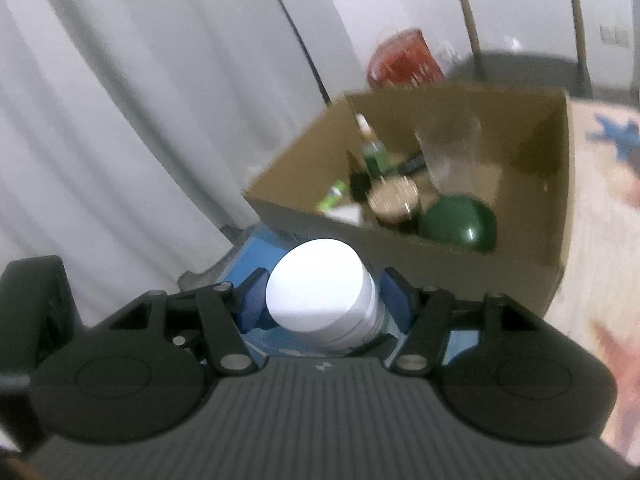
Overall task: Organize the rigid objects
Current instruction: 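Lift the white bottle with the right gripper and carry it into the box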
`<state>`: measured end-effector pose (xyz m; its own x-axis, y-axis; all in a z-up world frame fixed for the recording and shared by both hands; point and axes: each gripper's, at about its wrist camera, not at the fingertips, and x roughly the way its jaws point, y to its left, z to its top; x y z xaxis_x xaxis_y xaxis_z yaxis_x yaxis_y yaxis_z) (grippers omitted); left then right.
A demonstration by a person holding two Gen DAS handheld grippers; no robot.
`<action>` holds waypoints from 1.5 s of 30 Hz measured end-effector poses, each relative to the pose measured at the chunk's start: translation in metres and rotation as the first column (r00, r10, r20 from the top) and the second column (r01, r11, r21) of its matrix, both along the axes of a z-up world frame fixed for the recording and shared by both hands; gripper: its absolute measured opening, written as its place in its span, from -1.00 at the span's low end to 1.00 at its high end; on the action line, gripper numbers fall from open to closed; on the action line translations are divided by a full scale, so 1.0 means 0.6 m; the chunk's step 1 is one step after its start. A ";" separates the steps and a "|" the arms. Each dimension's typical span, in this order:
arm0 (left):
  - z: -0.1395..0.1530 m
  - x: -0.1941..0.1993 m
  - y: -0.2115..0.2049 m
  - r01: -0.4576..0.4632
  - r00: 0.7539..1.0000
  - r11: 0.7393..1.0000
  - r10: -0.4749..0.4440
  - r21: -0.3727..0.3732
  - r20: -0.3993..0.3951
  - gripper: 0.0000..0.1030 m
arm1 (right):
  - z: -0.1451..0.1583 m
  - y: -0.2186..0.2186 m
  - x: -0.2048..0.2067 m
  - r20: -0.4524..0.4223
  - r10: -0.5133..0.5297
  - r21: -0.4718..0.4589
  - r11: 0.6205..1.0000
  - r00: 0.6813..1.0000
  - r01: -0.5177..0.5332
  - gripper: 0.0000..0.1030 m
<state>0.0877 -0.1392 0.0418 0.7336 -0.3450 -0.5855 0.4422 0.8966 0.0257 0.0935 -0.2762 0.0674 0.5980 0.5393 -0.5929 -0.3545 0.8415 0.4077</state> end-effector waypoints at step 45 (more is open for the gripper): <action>-0.044 0.297 -0.136 0.141 0.970 0.989 -0.148 -0.047 -0.194 0.03 | -0.030 -0.146 0.327 -0.033 -0.013 -0.173 0.985 0.999 0.007 0.02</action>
<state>0.2660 -0.2210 0.0151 0.5467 -0.4601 -0.6995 0.5605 0.8218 -0.1026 0.2895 -0.3637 0.0496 0.5805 0.4207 -0.6971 -0.3343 0.9038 0.2672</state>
